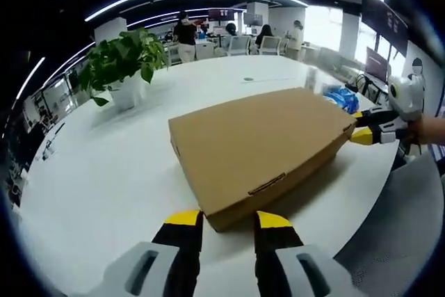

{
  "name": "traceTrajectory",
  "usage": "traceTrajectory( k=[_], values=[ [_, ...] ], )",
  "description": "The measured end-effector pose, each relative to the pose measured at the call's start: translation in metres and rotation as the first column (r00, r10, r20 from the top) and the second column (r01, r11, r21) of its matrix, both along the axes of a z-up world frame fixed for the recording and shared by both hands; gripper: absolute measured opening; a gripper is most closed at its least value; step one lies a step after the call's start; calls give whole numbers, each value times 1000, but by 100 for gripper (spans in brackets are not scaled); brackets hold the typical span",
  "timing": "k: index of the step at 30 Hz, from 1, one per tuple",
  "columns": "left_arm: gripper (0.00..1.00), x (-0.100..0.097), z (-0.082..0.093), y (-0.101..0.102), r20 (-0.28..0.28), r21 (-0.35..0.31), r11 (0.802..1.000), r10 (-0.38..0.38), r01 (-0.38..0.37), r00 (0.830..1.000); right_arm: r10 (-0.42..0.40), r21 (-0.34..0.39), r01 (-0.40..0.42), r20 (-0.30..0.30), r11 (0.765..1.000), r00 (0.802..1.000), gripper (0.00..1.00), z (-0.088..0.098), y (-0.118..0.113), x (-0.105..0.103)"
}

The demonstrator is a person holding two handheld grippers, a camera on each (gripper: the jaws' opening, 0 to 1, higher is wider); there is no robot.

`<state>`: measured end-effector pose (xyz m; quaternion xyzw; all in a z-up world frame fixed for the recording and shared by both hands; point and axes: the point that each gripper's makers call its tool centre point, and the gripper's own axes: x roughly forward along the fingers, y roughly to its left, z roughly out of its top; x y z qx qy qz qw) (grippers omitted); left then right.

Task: Operate the shoe box by opening the lid, removing the specified soft item, and placing it in the target area until the item is outside and the box remains undamaged.

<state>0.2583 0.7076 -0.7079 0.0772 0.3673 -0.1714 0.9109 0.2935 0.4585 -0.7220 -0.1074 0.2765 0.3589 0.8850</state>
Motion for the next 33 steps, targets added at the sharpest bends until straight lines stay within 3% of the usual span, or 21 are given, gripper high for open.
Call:
traceTrajectory(
  k=[13, 33],
  values=[
    [28, 13, -7, 0, -25, 8, 1000, 3, -2, 1000, -10, 9, 11, -26, 1000, 1000, 25, -2, -1, 3],
    [27, 51, -10, -5, -32, 6, 1000, -8, 9, 999, -37, 9, 37, -40, 999, 999, 25, -3, -7, 34]
  ],
)
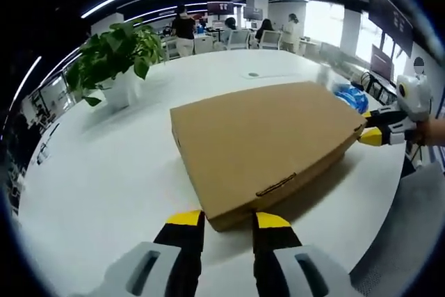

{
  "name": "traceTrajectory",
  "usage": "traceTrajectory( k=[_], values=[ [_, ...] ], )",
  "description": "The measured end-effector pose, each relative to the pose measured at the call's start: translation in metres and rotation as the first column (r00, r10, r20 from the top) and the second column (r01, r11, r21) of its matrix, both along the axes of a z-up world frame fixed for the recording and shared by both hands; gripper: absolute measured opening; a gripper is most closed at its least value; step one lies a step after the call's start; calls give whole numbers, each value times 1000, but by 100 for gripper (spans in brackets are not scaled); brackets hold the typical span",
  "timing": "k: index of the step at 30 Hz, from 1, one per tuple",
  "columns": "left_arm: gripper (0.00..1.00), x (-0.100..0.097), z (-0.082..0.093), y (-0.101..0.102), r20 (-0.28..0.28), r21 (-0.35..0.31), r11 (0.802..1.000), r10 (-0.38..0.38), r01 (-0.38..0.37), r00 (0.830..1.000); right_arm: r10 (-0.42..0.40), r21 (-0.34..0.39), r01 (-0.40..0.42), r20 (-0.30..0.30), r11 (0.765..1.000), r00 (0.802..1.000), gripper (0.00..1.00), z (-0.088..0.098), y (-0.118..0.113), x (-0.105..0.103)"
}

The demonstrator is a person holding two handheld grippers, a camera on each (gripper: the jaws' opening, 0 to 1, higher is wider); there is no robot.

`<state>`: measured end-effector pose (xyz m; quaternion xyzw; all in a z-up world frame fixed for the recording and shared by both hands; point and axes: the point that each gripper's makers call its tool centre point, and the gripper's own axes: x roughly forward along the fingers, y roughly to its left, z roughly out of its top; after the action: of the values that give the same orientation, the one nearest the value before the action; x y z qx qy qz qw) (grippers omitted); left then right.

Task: Operate the shoe box by opening the lid, removing the specified soft item, and placing it in the target area until the item is outside and the box remains undamaged.

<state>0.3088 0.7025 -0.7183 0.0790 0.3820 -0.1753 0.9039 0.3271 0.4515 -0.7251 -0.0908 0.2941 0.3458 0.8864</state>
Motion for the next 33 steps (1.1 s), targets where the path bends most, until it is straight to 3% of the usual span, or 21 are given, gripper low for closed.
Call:
traceTrajectory(
  k=[33],
  values=[
    [27, 68, -1, -11, 3, -4, 1000, -17, 17, 1000, -30, -8, 30, -13, 1000, 999, 25, -1, -12, 61]
  ],
)
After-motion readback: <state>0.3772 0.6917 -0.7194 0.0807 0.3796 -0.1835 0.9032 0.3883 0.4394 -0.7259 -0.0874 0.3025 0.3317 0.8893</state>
